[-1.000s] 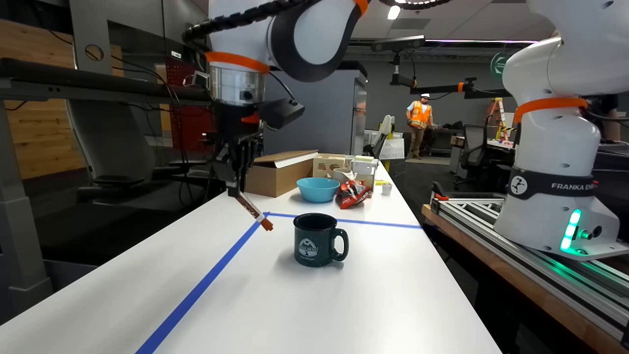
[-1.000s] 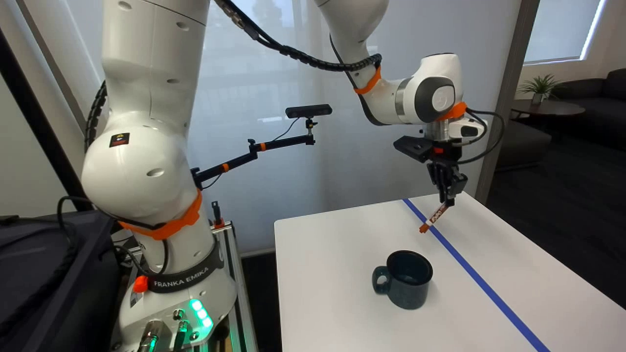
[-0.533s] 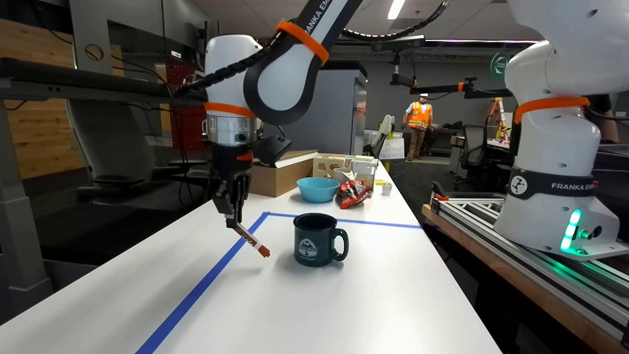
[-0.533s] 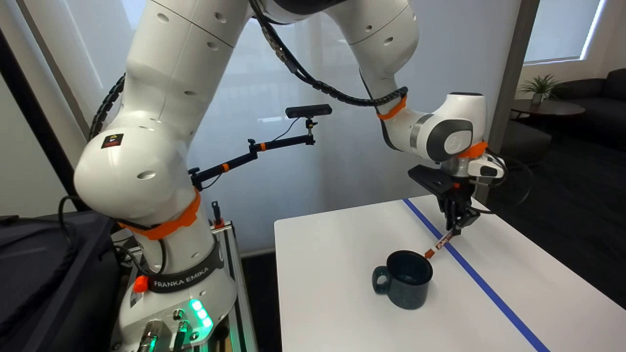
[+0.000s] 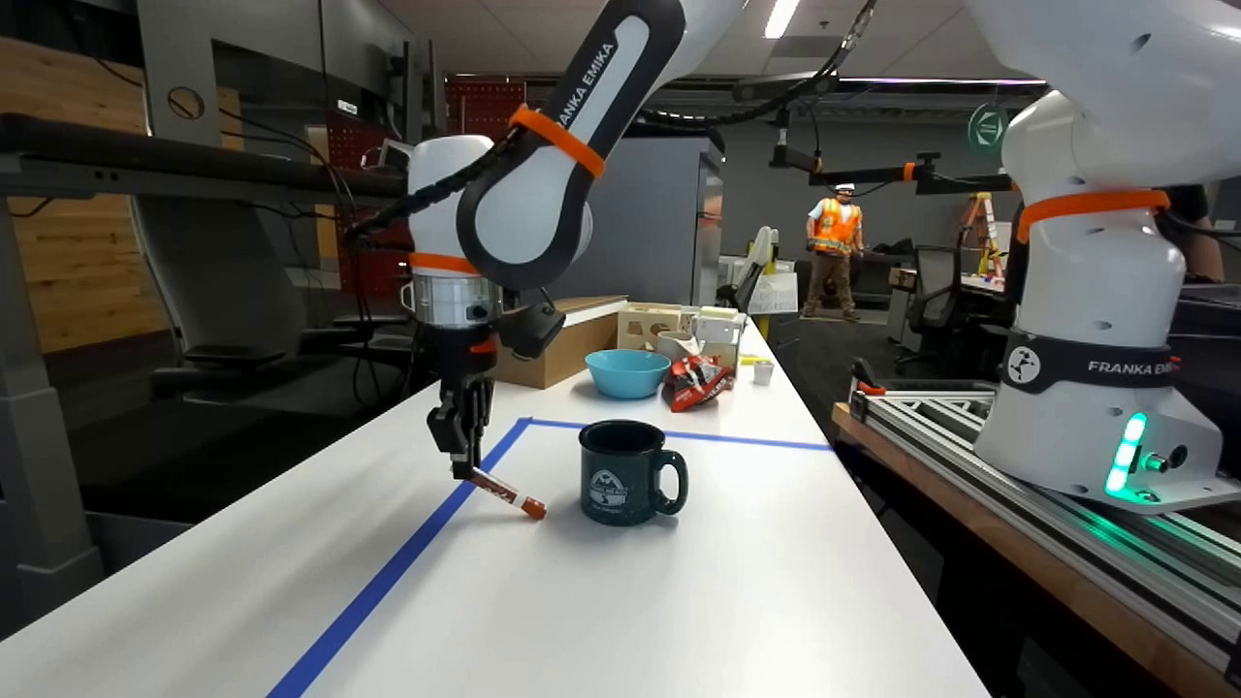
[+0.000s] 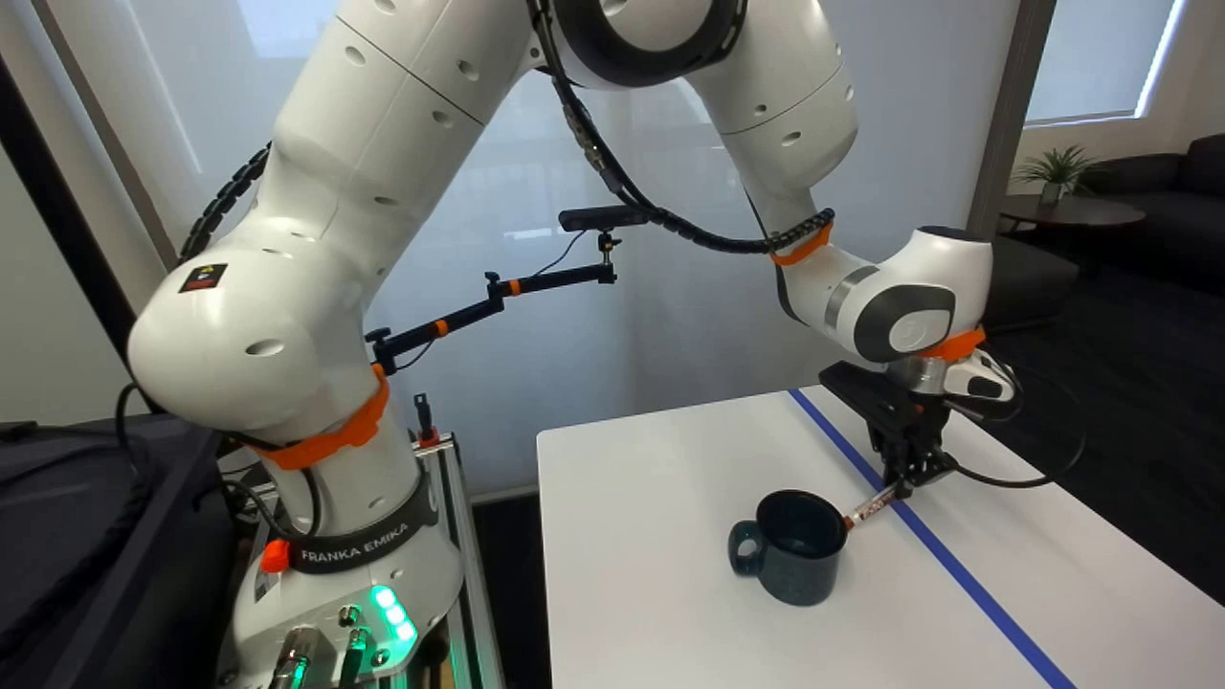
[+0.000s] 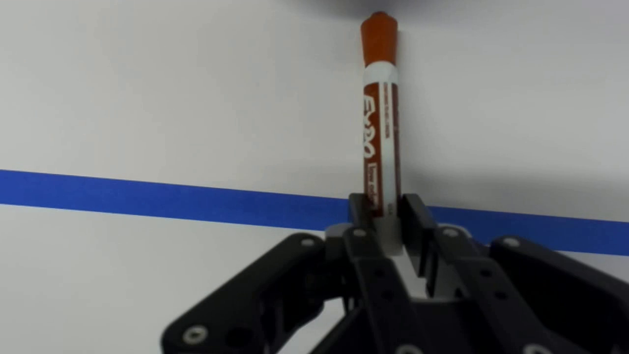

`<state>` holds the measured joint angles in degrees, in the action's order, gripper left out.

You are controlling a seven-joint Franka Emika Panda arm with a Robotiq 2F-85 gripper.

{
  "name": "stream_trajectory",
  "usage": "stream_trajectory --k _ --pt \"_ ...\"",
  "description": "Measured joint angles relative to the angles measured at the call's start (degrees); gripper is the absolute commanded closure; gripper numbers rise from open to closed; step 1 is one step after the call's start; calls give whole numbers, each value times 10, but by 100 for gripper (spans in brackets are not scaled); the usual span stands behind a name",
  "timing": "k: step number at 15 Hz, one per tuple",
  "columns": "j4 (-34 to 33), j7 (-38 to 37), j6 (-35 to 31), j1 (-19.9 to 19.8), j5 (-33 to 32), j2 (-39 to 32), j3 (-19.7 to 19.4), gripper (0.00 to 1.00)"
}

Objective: Remove the marker from the cup

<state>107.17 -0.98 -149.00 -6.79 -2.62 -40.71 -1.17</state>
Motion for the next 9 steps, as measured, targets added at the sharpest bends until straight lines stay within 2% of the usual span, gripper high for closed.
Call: stream_trajectory --k 1,2,3,9 --pt "-5 0 0 1 0 -5 -2 54" --pt "-9 -1 0 3 0 -10 -6 53" --pt "-11 -3 0 7 -1 -12 -12 48" --pt "-15 -55 -4 55 -9 -5 -64 1"
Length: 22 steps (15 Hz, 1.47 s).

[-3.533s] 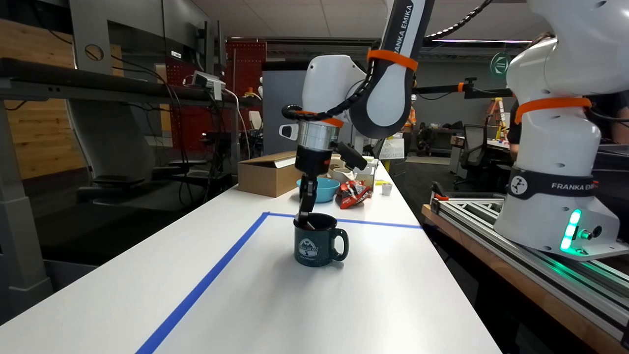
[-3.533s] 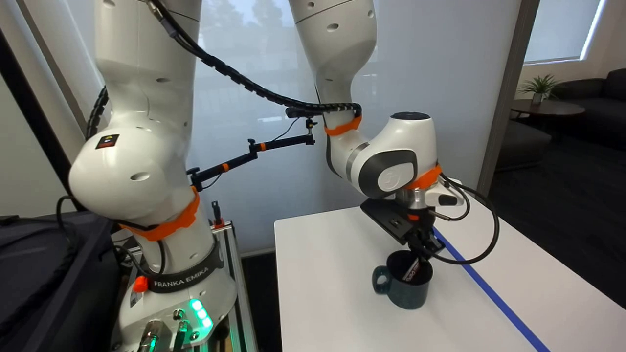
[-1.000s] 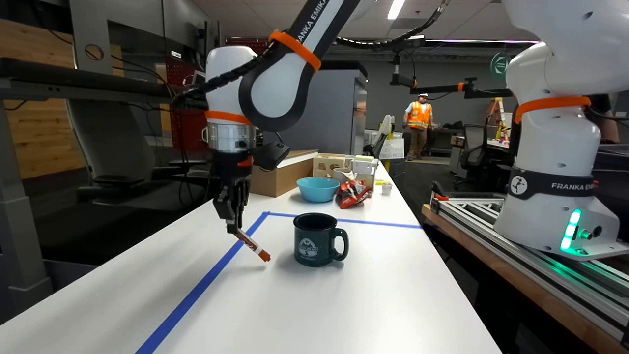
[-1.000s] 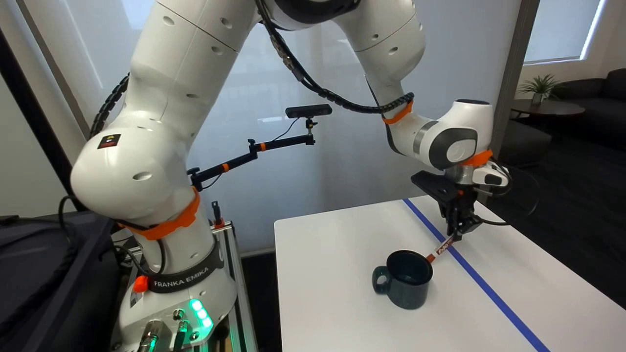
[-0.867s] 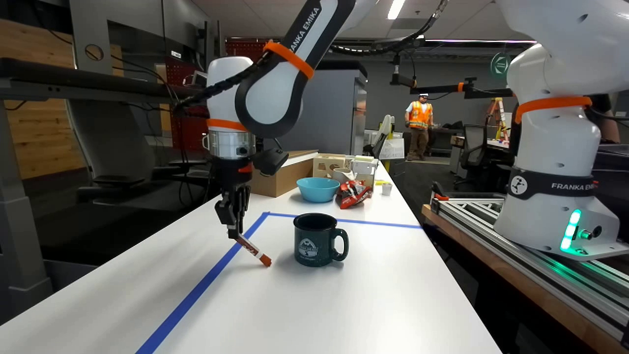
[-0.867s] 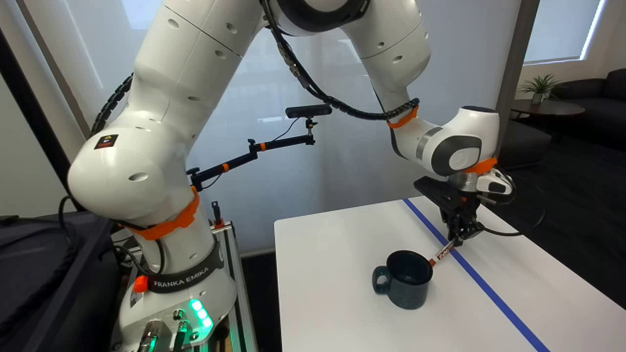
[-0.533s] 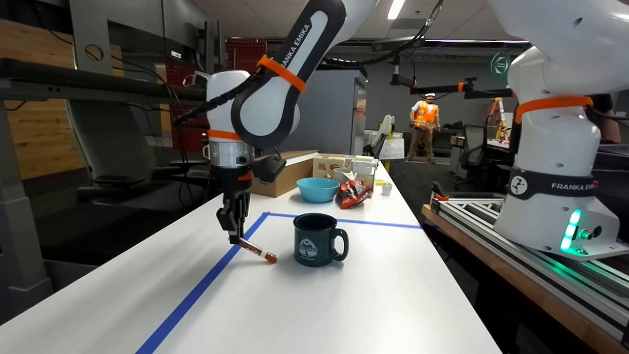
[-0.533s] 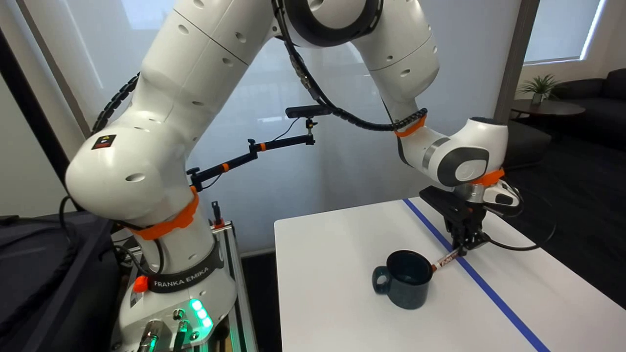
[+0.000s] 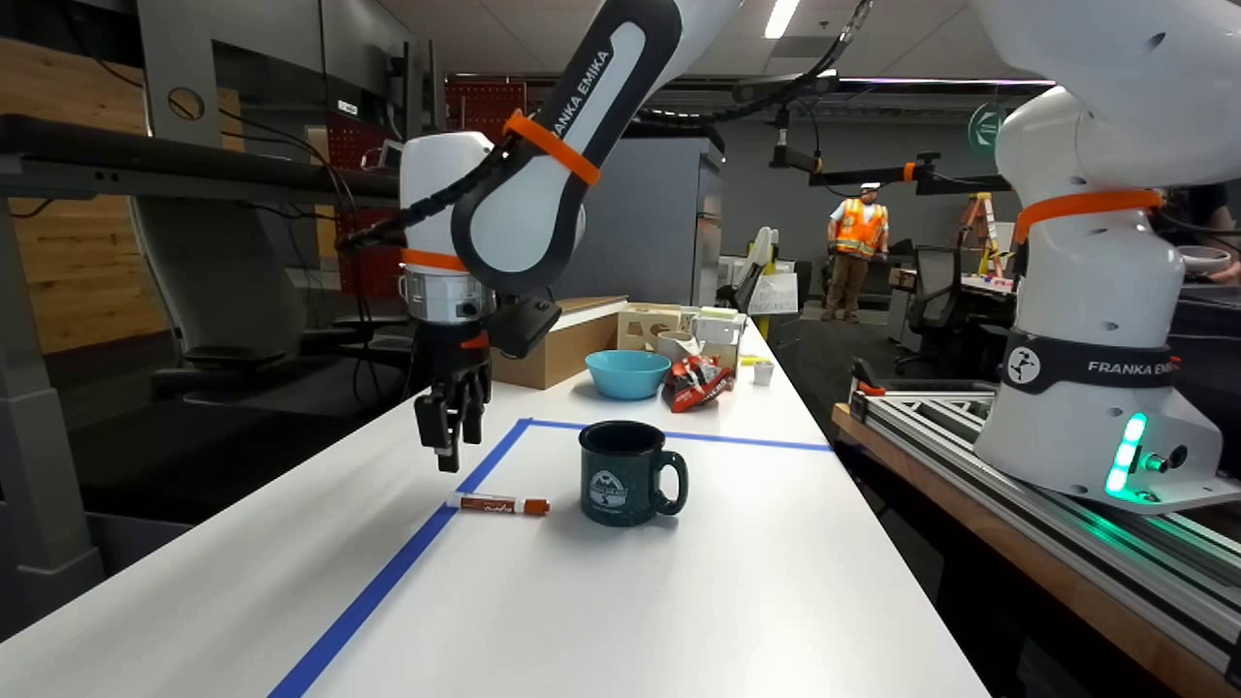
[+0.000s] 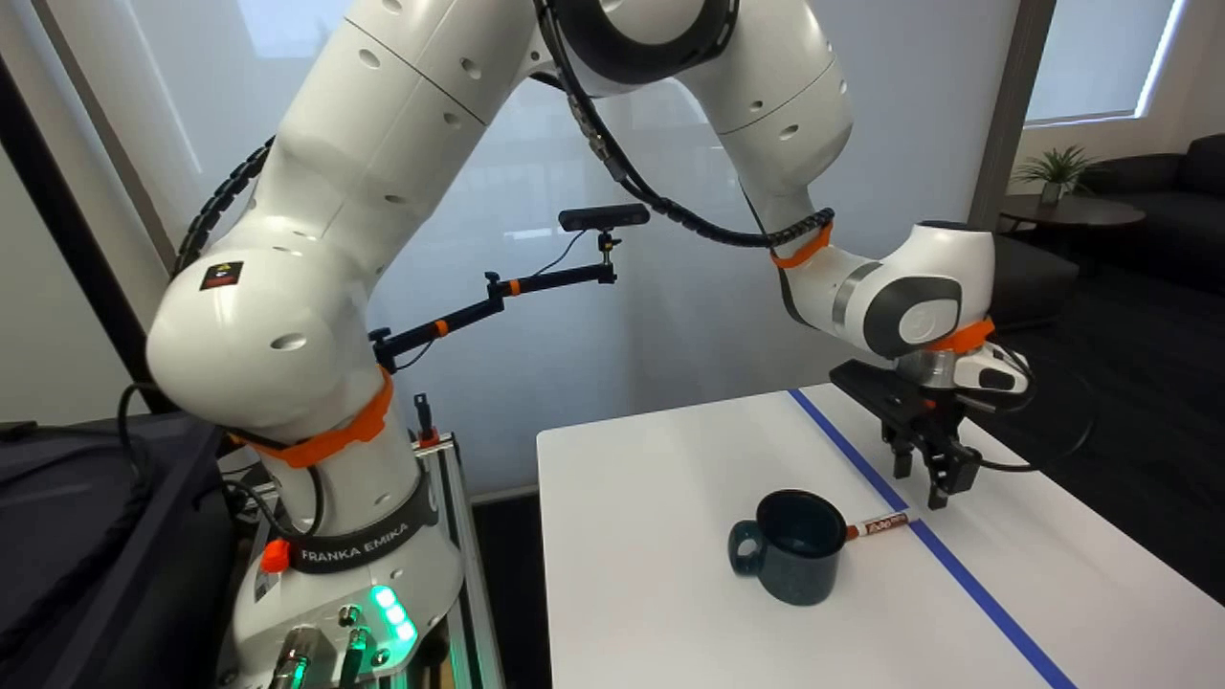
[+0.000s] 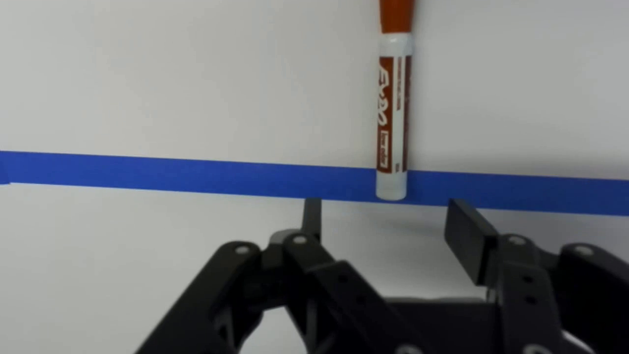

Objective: Remove the marker from the cup

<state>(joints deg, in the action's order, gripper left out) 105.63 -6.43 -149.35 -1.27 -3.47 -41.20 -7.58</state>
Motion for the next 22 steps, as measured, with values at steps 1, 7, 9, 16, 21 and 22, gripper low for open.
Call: stream_trajectory --k 1,7,9,16,21,22 --pt "2 -15 0 11 -3 7 -10 0" --pt "79 -184 11 122 -77 120 -100 0" --pt "116 -258 32 160 -126 173 -125 0" --pt "239 -500 135 188 -269 371 -61 0" --pt "298 -562 160 175 -269 457 2 0" --pt "299 -562 160 172 -269 458 2 0"
